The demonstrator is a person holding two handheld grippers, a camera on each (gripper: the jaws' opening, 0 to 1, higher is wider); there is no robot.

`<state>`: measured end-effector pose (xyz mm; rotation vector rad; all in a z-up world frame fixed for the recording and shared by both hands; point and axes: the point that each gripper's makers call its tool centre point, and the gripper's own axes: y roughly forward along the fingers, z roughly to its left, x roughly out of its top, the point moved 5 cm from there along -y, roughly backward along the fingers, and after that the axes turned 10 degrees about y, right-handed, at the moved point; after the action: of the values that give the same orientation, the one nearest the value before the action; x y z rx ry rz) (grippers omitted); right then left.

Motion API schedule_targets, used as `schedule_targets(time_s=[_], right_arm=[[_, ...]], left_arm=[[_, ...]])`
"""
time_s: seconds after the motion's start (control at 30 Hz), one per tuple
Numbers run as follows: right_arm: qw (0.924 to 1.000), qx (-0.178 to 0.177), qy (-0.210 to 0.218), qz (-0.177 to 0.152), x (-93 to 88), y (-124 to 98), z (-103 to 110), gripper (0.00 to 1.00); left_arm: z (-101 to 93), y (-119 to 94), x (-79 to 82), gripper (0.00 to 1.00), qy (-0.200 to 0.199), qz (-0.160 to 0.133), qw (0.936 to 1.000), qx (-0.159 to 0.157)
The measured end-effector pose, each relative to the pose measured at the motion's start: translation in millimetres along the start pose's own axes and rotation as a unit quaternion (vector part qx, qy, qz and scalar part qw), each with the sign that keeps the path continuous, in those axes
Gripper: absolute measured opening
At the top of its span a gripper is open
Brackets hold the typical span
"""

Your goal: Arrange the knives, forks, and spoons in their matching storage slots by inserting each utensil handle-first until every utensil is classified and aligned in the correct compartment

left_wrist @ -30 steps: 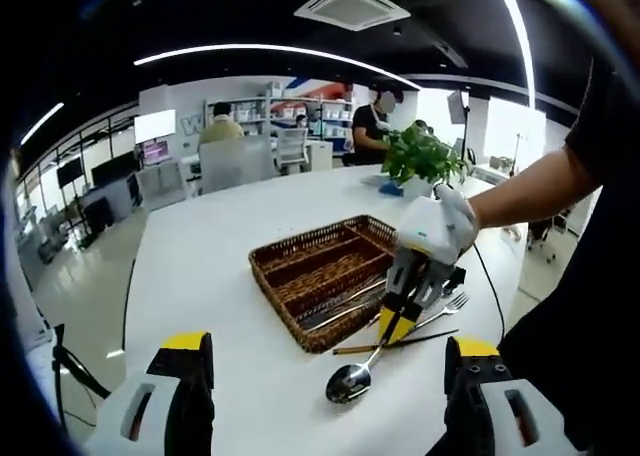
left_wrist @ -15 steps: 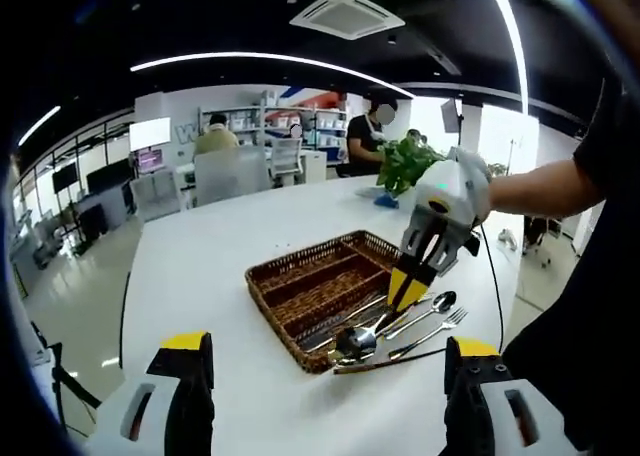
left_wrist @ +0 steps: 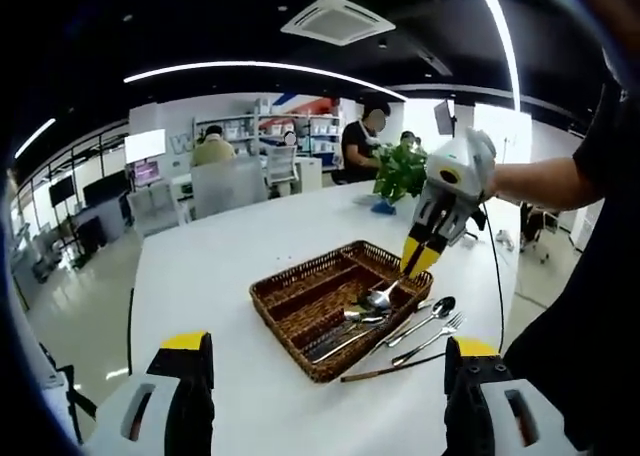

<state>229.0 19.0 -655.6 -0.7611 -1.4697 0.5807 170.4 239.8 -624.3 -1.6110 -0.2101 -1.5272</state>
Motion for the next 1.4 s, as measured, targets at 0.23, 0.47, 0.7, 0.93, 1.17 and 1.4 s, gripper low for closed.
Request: schedule_targets(time_s=[0.23,0.47,0.7,0.93,1.17,1.4], right_arm=[[0.9999,-0.015,0.003,-0.004,2.1,-9,-6,0.00],[0.9997,-0.023,-0.012,-0.003,4.0,-12,-9,0.00],[0.9997,-0.024,-0.005,-0.001,2.8,-13,-12,0.00],[0.9997,-0.025,-0.006,-0.004,3.7,-12,-16,0.00],[0.9995,-0.029,-0.006,-0.007,3.3,-11,-24,0.00],[0.9993,-0.036,-0.009,-0.005,3.2,-10,-35,0.00]], left_arm=[[1.8,-2,2.5,1.00,0.006,-0.001,1.0000,0.001],[1.3,1,3.6,1.00,0.001,0.001,1.0000,0.001],[3.4,3,3.2,1.00,0.001,-0.001,1.0000,0.002],[6.1,5,1.9,1.00,0.001,0.001,1.0000,0.004],[8.5,7,2.1,1.00,-0.003,0.000,1.0000,0.003],[6.7,7,1.2,1.00,-0.008,-0.003,1.0000,0.003]])
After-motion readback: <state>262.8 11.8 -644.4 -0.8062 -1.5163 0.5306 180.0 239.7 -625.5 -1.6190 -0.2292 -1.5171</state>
